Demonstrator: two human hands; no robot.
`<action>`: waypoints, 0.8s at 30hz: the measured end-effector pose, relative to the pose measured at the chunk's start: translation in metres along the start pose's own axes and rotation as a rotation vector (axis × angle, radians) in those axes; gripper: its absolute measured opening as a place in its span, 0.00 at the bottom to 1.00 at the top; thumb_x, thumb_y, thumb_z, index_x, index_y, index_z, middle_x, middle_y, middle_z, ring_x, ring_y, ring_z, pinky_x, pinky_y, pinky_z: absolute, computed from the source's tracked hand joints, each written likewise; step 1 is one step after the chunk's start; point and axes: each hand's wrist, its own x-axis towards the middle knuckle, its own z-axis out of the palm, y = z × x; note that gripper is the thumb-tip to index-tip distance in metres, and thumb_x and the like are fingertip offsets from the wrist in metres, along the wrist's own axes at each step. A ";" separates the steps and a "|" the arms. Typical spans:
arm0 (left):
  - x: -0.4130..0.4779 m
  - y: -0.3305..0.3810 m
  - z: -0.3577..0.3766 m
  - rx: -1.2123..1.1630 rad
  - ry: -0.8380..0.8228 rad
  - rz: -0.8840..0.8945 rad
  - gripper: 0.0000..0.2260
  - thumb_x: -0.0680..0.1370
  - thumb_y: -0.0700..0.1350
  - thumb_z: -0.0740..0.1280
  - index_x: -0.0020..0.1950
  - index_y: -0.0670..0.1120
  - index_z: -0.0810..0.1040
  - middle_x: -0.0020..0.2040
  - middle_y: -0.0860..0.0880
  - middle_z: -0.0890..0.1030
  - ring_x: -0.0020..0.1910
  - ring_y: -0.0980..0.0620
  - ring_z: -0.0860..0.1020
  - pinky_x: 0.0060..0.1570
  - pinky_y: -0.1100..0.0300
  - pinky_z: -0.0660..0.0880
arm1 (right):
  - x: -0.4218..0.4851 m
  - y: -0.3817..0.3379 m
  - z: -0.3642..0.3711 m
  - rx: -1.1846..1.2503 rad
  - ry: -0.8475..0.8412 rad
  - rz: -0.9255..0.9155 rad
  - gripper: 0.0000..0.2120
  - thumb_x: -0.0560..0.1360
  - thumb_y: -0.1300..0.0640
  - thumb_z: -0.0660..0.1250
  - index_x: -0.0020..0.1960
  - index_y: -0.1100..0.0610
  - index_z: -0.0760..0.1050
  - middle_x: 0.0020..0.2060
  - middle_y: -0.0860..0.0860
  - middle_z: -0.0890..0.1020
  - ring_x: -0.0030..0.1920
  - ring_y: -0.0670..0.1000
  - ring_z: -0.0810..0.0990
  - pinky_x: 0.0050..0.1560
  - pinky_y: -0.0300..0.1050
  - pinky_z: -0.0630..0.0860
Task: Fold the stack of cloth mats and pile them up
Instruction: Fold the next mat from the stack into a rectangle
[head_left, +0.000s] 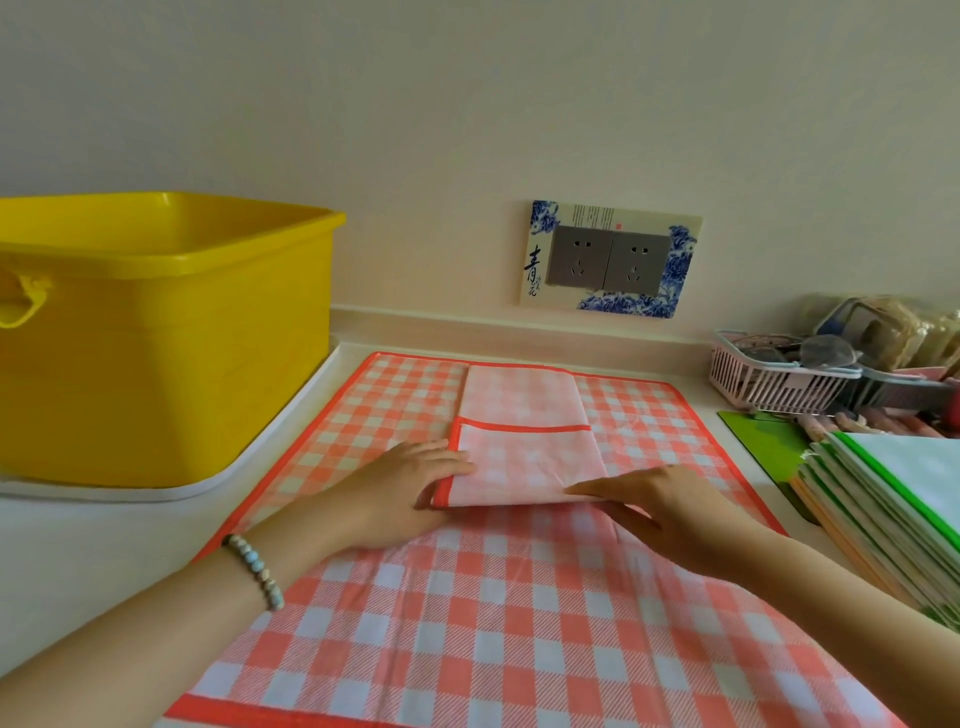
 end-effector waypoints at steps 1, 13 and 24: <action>-0.004 0.001 0.000 0.011 -0.008 0.026 0.28 0.77 0.51 0.65 0.74 0.62 0.59 0.75 0.61 0.57 0.74 0.61 0.51 0.73 0.59 0.48 | -0.008 -0.007 -0.004 0.019 0.011 -0.031 0.16 0.80 0.52 0.58 0.66 0.45 0.73 0.55 0.41 0.81 0.50 0.41 0.82 0.50 0.34 0.78; -0.032 0.023 0.006 0.343 -0.081 0.250 0.35 0.79 0.33 0.50 0.66 0.67 0.35 0.73 0.64 0.43 0.74 0.63 0.42 0.66 0.71 0.33 | -0.059 -0.032 -0.022 0.036 0.119 -0.215 0.25 0.73 0.44 0.66 0.69 0.47 0.69 0.64 0.41 0.75 0.64 0.41 0.74 0.60 0.43 0.75; -0.043 0.030 0.011 0.362 -0.068 0.294 0.30 0.82 0.39 0.53 0.73 0.67 0.44 0.77 0.56 0.54 0.76 0.54 0.46 0.61 0.68 0.26 | -0.042 -0.013 0.005 0.070 -0.336 -0.028 0.32 0.79 0.55 0.52 0.71 0.29 0.39 0.72 0.29 0.39 0.72 0.34 0.35 0.73 0.41 0.37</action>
